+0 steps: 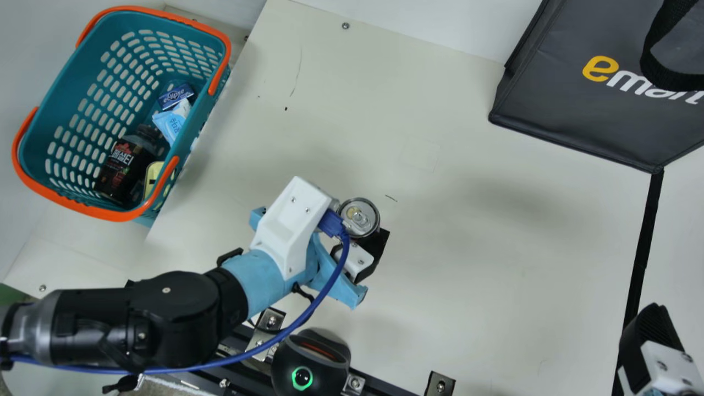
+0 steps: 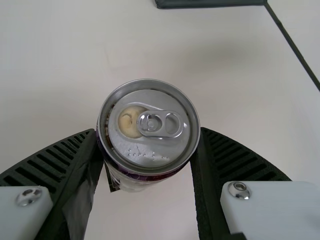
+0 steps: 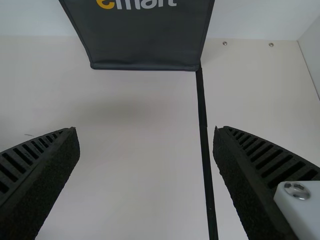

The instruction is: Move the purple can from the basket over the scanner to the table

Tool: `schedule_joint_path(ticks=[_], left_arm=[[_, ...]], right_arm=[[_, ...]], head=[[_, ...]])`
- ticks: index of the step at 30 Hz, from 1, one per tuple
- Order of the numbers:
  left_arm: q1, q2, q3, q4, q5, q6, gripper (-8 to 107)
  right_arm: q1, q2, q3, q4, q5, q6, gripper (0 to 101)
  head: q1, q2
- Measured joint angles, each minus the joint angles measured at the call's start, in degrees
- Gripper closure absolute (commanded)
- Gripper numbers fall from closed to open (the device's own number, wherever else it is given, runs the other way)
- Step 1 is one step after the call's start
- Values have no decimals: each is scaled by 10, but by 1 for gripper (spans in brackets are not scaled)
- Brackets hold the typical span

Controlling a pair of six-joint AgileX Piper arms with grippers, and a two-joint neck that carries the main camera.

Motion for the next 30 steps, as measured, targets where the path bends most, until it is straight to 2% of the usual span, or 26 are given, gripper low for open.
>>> schedule_joint_path(ticks=[7,30], left_arm=[[-16,14,15,39,-1,-51,107],[-16,22,32,47,-11,-75,30]], right_arm=[[0,0,0,0,0,0,6],[0,0,0,0,-1,0,6]], head=[[-1,0],[0,0]])
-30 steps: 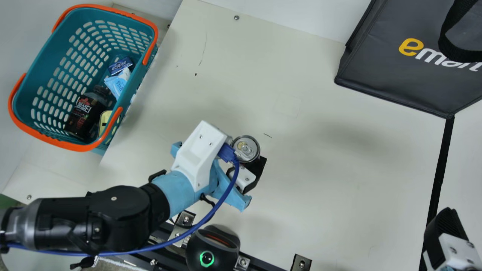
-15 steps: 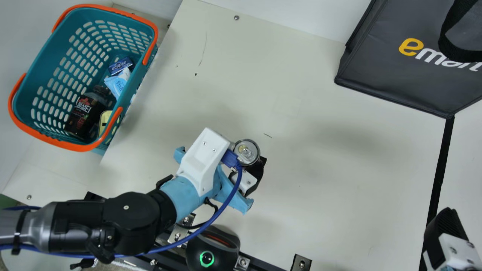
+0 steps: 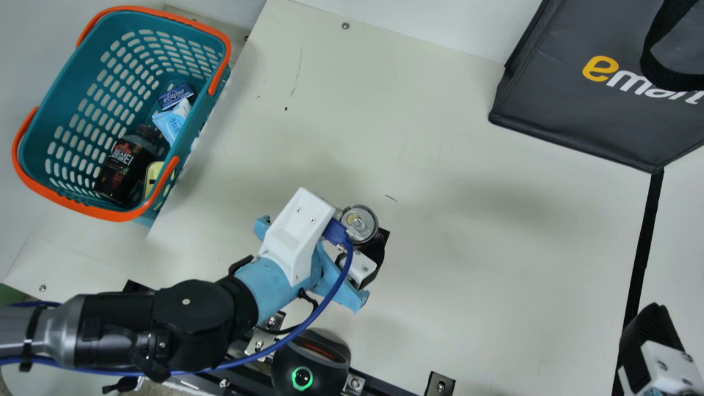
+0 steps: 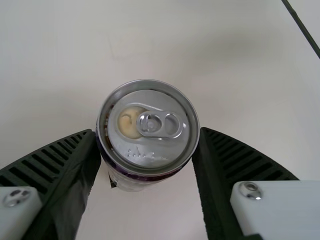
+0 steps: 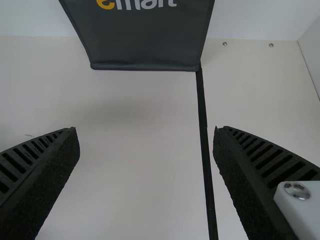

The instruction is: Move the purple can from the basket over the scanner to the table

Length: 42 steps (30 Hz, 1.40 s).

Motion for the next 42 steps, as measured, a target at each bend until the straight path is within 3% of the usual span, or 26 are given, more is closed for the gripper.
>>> schedule_joint_path(ticks=[7,14,23,33,42], left_arm=[[9,-1,2,-15,-11,12,9],[33,-30,-10,-64,-29,57,9],[92,-106,-45,-208,-37,202,9],[186,-182,-101,-388,46,424,9],[314,-224,-149,-477,162,622,9]], right_arm=[[0,0,0,0,0,0,6],[0,0,0,0,0,0,6],[0,0,0,0,0,0,6],[0,0,0,0,1,0,6],[0,0,0,0,1,0,6]], head=[[0,0],[0,0],[0,0],[-1,0],[-1,0]])
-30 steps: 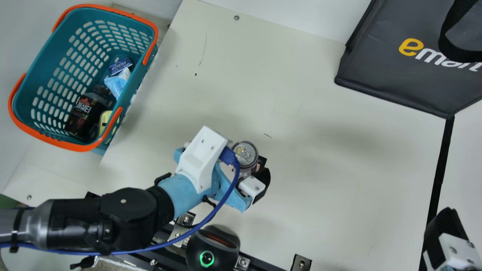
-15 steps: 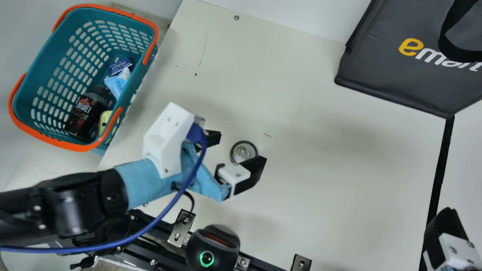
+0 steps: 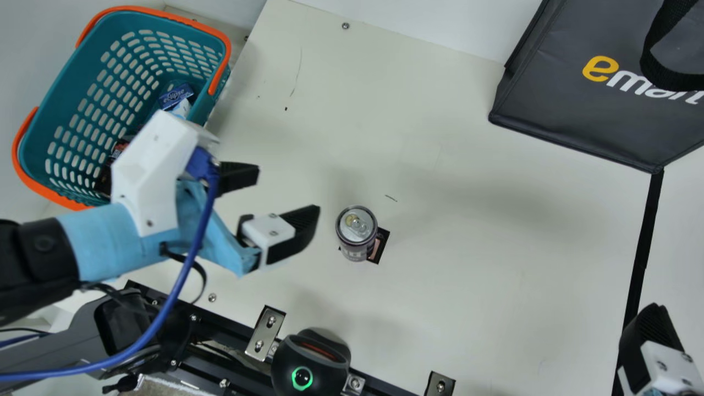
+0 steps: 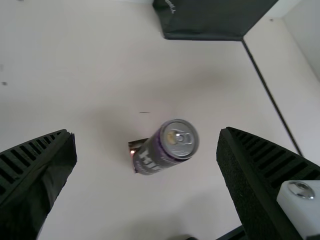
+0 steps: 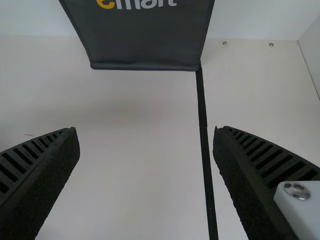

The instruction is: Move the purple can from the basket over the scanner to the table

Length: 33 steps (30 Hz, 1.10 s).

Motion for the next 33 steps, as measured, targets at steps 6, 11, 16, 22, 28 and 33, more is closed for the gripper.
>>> schedule_joint_path(ticks=[6,11,16,22,28,33], left_arm=[[106,-18,-33,-9,65,113,9],[182,-22,-47,-9,83,174,9],[193,-22,-47,-9,82,178,9],[193,-22,-47,-9,83,178,9],[193,-22,-47,-9,83,178,9],[193,-22,-47,-9,83,178,9]], right_arm=[[0,0,0,0,0,0,6],[0,0,0,0,0,0,6],[0,0,0,0,0,0,6],[0,0,0,0,0,0,6],[0,0,0,0,-1,0,6],[0,0,0,0,-1,0,6]], head=[[0,0],[0,0],[1,-41],[1,-119],[1,-195],[1,-199]])
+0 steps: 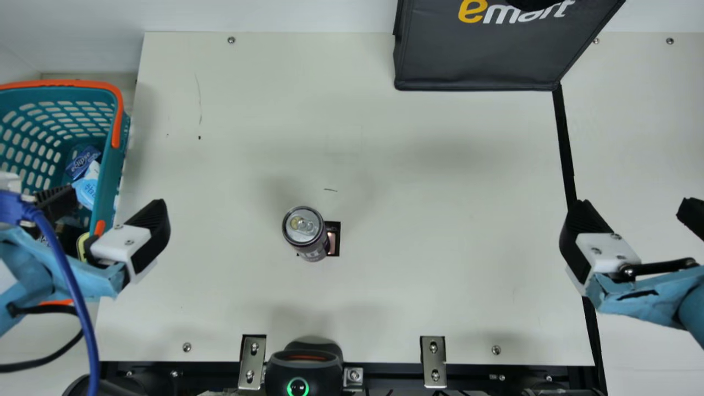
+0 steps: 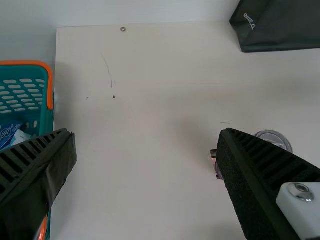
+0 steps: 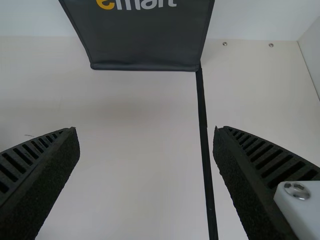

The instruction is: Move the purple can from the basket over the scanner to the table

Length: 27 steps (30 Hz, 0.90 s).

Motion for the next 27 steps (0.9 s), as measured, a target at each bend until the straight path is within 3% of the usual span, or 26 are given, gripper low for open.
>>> schedule_joint_path(ticks=[13,19,27], left_arm=[[-6,15,2,-1,-10,4,9],[-58,59,-4,19,-43,-25,9],[-172,140,-38,71,-72,-115,9]], right_arm=[[0,0,0,0,0,0,6],[0,0,0,0,0,0,6],[0,0,0,0,0,0,6]], head=[[0,0],[0,0],[0,0]])
